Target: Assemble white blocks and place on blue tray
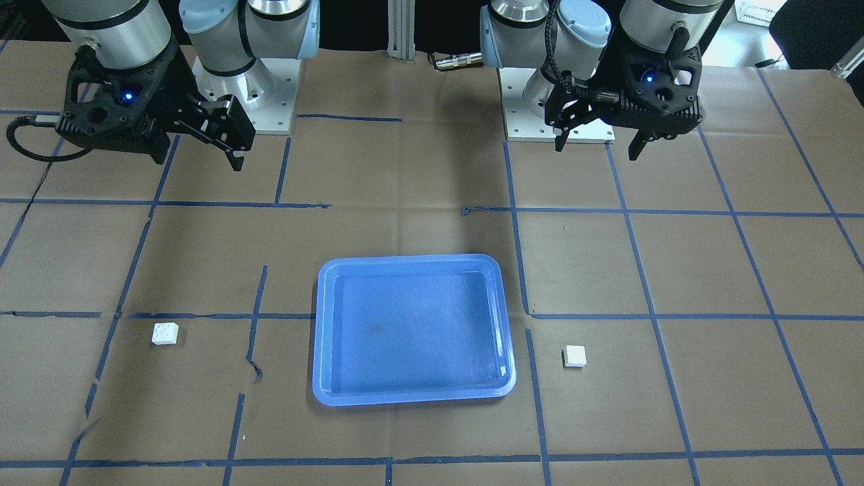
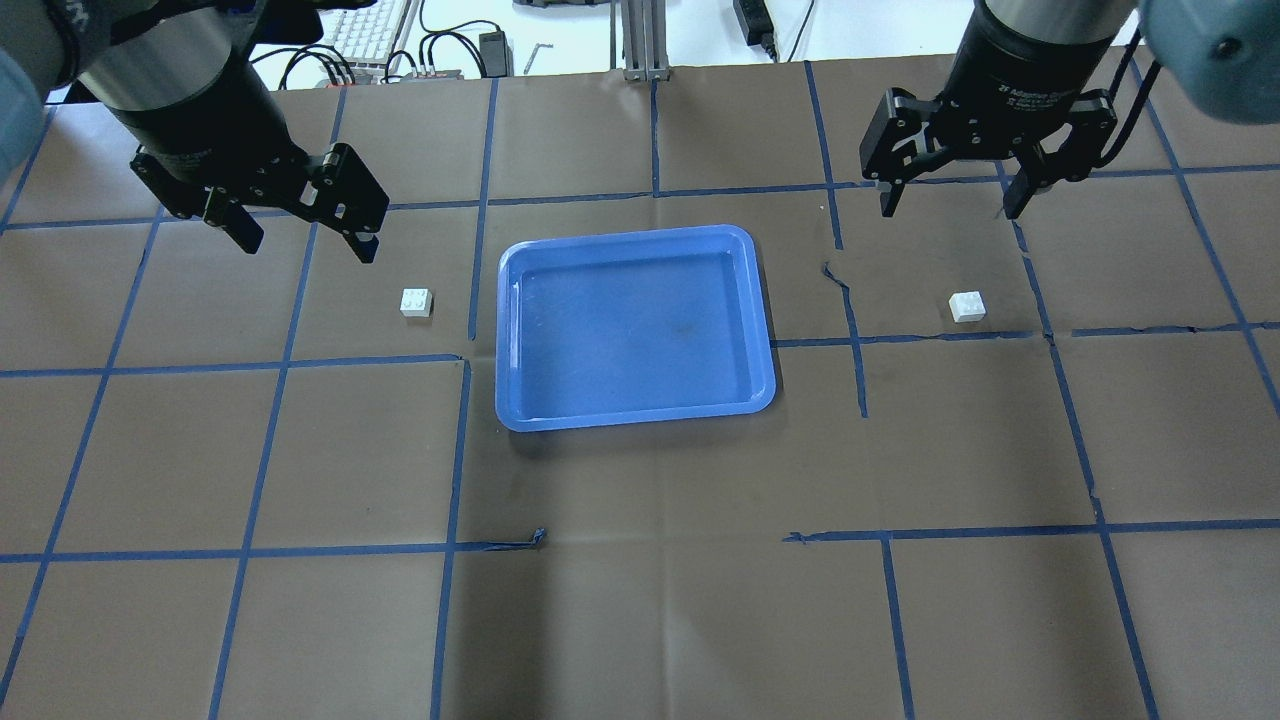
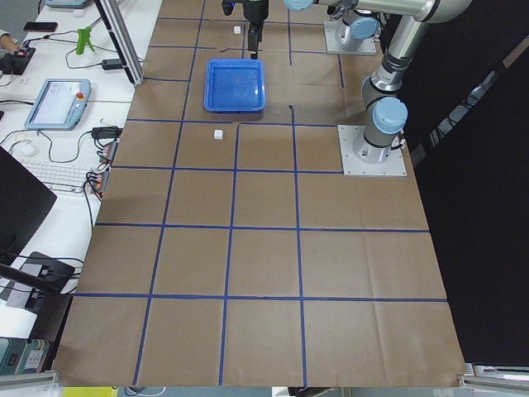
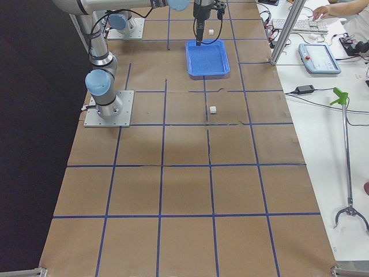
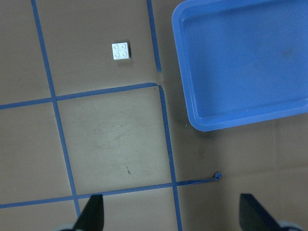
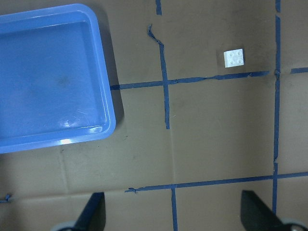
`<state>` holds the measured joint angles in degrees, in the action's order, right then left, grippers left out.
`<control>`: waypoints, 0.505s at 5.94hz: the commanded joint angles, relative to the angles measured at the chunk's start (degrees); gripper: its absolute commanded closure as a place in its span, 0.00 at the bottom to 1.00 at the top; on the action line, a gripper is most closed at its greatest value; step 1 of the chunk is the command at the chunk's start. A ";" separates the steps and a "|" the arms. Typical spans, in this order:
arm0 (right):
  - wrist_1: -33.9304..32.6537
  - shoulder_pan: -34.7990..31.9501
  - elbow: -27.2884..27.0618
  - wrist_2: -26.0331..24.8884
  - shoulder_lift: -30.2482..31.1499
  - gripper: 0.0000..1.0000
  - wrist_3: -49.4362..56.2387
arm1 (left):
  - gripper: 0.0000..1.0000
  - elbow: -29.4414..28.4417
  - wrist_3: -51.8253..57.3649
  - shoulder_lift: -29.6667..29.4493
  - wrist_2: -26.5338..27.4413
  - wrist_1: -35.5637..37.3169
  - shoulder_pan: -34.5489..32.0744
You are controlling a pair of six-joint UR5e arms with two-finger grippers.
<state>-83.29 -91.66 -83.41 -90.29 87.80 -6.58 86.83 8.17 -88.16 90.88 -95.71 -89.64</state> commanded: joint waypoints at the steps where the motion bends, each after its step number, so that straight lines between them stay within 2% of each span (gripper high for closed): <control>1: 0.50 0.24 -0.08 -0.93 -0.34 0.00 0.24 | 0.01 0.09 0.00 0.00 0.00 0.00 0.00; 3: -0.21 0.25 -0.18 -0.94 -0.35 0.00 0.34 | 0.01 0.00 -0.09 0.18 -0.44 0.61 0.17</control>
<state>-83.25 -91.45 -83.49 -91.22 87.47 -6.30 86.90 8.15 -88.09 90.67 -95.45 -89.60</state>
